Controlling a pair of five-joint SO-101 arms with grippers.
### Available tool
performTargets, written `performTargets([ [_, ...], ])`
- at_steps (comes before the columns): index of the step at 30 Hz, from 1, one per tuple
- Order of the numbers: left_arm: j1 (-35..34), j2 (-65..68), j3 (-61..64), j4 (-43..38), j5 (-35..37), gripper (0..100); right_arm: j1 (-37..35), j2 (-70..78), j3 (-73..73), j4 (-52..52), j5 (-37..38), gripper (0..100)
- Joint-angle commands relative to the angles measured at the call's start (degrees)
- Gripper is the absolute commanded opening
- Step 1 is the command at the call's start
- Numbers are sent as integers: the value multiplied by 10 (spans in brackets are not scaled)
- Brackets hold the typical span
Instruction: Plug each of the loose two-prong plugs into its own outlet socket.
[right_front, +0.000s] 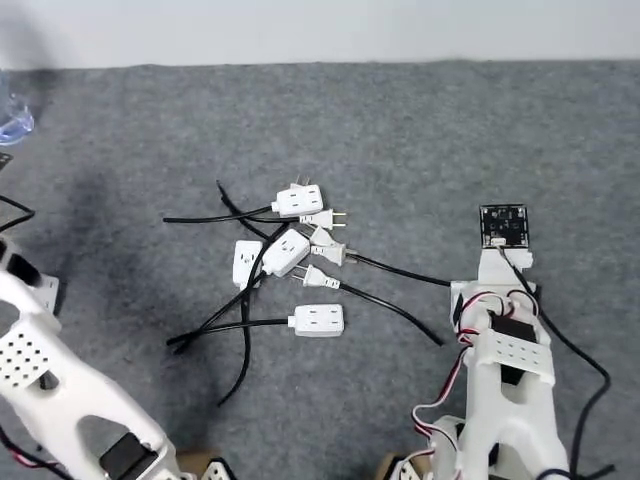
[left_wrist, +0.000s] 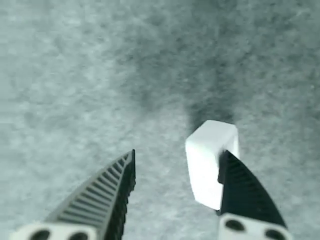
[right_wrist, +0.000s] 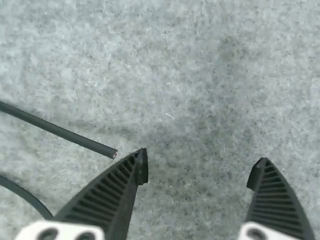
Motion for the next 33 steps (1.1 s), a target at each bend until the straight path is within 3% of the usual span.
performTargets([
  [1, -8, -25, -106, 11, -9, 255, -4, 0, -5, -10, 5, 314],
  [6, -8, -60, -154, 26, 17, 255, -4, 0, -5, -10, 5, 314],
  [10, 38, -115, -42, 27, 56, 255, -4, 0, -6, -10, 6, 314],
  [18, 345, -410, 351, 23, 77, 254, -4, 0, -5, -10, 8, 314],
  [24, 537, -572, 457, -5, 83, 254, -4, 0, -4, -11, 37, 314],
  [33, 692, -589, 531, -72, 131, 254, -3, 0, -4, -8, 40, 314],
])
